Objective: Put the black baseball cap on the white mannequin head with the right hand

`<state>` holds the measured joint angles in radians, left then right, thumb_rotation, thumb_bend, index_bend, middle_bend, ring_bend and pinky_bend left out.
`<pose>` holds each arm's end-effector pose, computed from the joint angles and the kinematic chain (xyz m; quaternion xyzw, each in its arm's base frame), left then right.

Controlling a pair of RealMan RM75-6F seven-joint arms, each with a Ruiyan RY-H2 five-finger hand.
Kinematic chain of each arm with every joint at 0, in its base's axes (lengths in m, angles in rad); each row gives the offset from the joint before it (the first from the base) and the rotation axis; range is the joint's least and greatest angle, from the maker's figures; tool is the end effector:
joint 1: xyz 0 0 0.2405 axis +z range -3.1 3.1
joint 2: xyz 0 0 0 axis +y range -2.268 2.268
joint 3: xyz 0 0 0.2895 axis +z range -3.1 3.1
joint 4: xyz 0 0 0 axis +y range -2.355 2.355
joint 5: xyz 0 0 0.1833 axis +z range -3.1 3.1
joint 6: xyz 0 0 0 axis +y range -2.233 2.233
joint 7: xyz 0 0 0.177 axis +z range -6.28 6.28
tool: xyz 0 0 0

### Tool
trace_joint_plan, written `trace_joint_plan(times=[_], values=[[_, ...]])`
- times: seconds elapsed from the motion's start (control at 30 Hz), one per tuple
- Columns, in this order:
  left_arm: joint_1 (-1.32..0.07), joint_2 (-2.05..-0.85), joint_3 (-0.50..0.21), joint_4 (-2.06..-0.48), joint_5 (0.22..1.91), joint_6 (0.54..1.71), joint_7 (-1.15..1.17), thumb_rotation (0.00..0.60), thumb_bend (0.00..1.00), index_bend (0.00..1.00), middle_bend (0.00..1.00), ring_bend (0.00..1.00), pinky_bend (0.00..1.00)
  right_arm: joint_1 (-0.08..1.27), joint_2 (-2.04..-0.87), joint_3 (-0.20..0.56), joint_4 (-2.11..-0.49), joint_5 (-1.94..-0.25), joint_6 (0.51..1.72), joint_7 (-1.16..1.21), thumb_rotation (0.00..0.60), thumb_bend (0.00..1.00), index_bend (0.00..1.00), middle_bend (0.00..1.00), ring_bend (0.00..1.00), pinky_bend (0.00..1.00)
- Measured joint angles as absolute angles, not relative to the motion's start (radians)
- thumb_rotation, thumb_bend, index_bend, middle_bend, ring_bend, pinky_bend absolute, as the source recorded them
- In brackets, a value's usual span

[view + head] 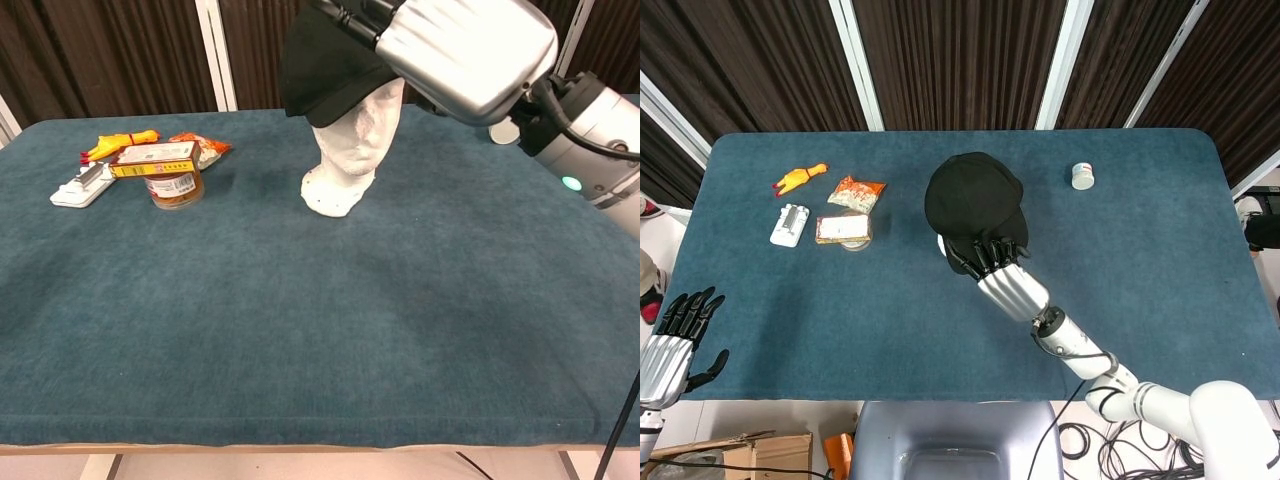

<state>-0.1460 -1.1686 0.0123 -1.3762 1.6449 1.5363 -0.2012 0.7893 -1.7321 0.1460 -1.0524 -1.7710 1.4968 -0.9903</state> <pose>-0.3337 0.2250 0.1878 -0.6466 -0.3502 -0.4259 0.5272 -0.0886 -0.3711 0.0246 0.6605 0.2489 0.3800 0.5978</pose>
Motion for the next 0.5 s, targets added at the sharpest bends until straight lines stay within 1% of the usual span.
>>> trace_joint_plan(times=[0.23, 0.33, 0.37, 0.43, 0.5], values=[[-0.141, -1.166, 0.013, -1.377, 1.647, 1.548, -0.202, 0.6, 0.39, 0.0, 0.0, 0.0, 0.0, 0.724, -1.677, 0.124, -1.211, -1.761, 1.51, -1.001, 0.6, 0.0, 0.0, 0.15, 0.26, 0.54], [-0.137, -1.165, 0.01, -1.38, 1.638, 1.551, -0.201, 0.6, 0.39, 0.0, 0.0, 0.0, 0.0, 0.669, -1.634, 0.107, -1.312, -1.764, 1.555, -0.998, 0.6, 0.0, 0.0, 0.15, 0.26, 0.53], [-0.134, -1.165, 0.007, -1.385, 1.629, 1.551, -0.195, 0.6, 0.39, 0.0, 0.0, 0.0, 0.0, 0.64, -1.615, 0.099, -1.359, -1.763, 1.587, -0.989, 0.6, 0.0, 0.0, 0.15, 0.25, 0.51], [-0.129, -1.165, 0.002, -1.394, 1.612, 1.552, -0.181, 0.6, 0.39, 0.0, 0.0, 0.0, 0.0, 0.583, -1.581, 0.086, -1.435, -1.757, 1.646, -0.968, 0.6, 0.0, 0.0, 0.12, 0.2, 0.47], [-0.123, -1.162, -0.003, -1.406, 1.601, 1.553, -0.173, 0.6, 0.38, 0.0, 0.0, 0.0, 0.0, 0.499, -1.532, 0.067, -1.528, -1.732, 1.713, -0.936, 0.6, 0.0, 0.0, 0.06, 0.12, 0.39]])
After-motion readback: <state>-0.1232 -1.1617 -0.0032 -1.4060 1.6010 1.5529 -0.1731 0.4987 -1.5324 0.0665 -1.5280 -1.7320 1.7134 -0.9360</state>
